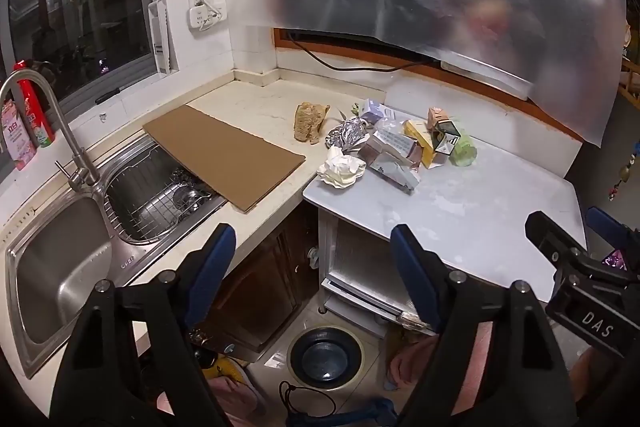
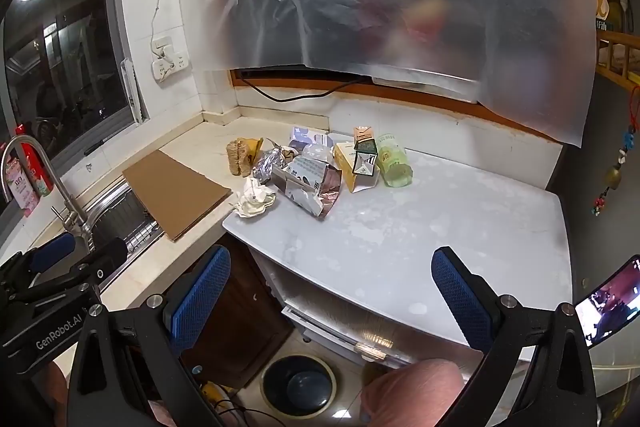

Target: Collect trash

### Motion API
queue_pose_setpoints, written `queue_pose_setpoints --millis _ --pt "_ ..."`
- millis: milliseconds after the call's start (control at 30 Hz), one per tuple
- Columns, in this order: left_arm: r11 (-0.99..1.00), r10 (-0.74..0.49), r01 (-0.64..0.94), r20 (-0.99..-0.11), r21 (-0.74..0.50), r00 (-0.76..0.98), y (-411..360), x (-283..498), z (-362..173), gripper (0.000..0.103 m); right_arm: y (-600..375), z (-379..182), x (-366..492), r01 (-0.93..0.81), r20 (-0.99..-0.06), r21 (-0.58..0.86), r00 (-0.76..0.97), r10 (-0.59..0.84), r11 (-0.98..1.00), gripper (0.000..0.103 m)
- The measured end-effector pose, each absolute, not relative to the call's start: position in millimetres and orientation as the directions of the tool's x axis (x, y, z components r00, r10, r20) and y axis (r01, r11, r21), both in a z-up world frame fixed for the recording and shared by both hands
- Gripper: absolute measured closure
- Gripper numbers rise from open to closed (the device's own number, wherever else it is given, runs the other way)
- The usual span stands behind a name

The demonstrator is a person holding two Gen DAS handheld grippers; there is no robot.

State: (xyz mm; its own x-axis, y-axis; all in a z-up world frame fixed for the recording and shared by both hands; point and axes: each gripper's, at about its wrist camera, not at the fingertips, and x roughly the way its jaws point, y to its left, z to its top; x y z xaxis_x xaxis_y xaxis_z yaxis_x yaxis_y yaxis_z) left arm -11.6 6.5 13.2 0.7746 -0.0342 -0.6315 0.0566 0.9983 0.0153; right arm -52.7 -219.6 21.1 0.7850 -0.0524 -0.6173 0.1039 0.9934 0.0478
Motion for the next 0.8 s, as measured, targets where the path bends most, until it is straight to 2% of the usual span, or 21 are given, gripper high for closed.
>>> queue_pose_setpoints --millis 533,667,800 --pt "0.996 -0.073 0.082 -0.645 -0.015 0.761 2.3 -9.8 13.1 0.036 -222.4 21.8 -51.0 0.105 -0.616 0.054 0.786 -0.05 0.993 0.001" --pt "0.997 -0.077 0.076 -0.645 -0.03 0.76 4.7 -9.8 12.9 0.042 -223.5 22.6 -51.4 0.102 -0.614 0.054 0.788 -0.047 0.993 0.001" --pt "0.997 -0.068 0.07 -0.648 -0.022 0.758 5.1 -10.2 11.9 0.043 -223.3 23.9 -52.3 0.102 -0.613 0.055 0.788 -0.047 0.993 0.001"
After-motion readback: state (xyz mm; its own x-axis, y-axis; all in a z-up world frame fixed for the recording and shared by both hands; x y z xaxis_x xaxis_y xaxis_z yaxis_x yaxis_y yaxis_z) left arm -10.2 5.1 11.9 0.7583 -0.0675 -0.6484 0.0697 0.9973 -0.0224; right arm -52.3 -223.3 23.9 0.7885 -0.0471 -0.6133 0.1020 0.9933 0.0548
